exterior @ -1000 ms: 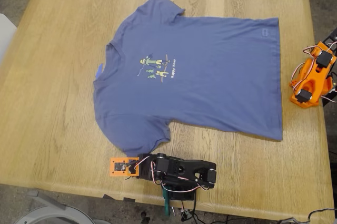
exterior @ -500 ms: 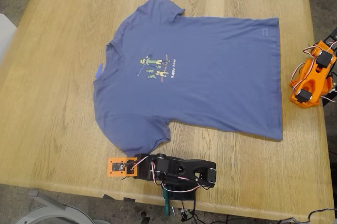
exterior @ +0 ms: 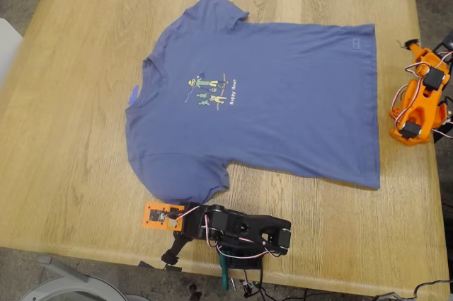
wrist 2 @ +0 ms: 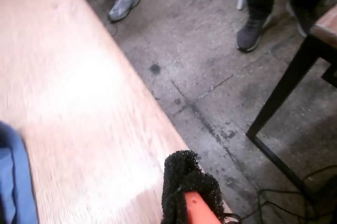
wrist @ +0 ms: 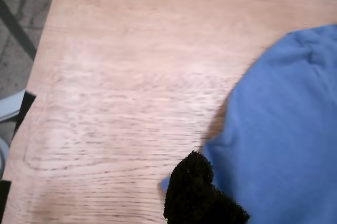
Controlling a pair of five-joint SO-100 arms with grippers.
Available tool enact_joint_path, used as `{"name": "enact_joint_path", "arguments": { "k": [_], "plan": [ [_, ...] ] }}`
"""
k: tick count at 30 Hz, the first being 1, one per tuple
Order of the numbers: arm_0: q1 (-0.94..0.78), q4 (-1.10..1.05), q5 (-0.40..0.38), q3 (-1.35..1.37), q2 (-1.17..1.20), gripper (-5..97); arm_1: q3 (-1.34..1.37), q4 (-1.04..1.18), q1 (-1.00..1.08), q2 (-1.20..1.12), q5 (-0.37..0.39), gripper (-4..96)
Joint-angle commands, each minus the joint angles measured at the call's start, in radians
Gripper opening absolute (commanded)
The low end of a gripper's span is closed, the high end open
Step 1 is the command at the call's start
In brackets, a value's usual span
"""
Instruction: Fold a T-shirt
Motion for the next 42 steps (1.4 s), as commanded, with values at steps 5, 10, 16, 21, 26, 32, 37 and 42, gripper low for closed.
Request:
{"name": "enact_joint_path", "arguments": {
  "k": [5, 10, 16, 21, 26, 32, 37, 42],
  "plan": [
    [0.173, 0.034, -0.064, -0.186, 0.114, 72, -0.193, 0.115, -0.14, 0.005, -0.005, 49.4],
    [0.298, 0.149, -0.123, -0.296, 0.107, 74, -0.426, 0.341, -0.31, 0.003, -0.072, 49.0],
    [0.419, 0.229, -0.129, -0.483, 0.003, 74, -0.684, 0.634, -0.509, -0.003, -0.15, 48.0],
    [0.568, 0.285, -0.127, -0.778, -0.261, 74, -0.934, 0.862, -0.683, -0.104, -0.189, 45.7],
    [0.681, 0.334, -0.123, -1.077, -0.548, 74, -1.195, 0.939, -0.798, -0.302, -0.207, 44.6],
    [0.838, 0.353, -0.127, -1.289, -0.815, 74, -1.336, 0.939, -0.968, -0.505, -0.233, 41.7],
    [0.919, 0.428, -0.143, -1.453, -1.023, 74, -1.368, 0.94, -1.143, -0.615, -0.238, 39.5],
    [0.931, 0.433, -0.13, -1.569, -1.224, 73, -1.448, 0.94, -1.319, -0.77, -0.23, 38.1]
  ]
}}
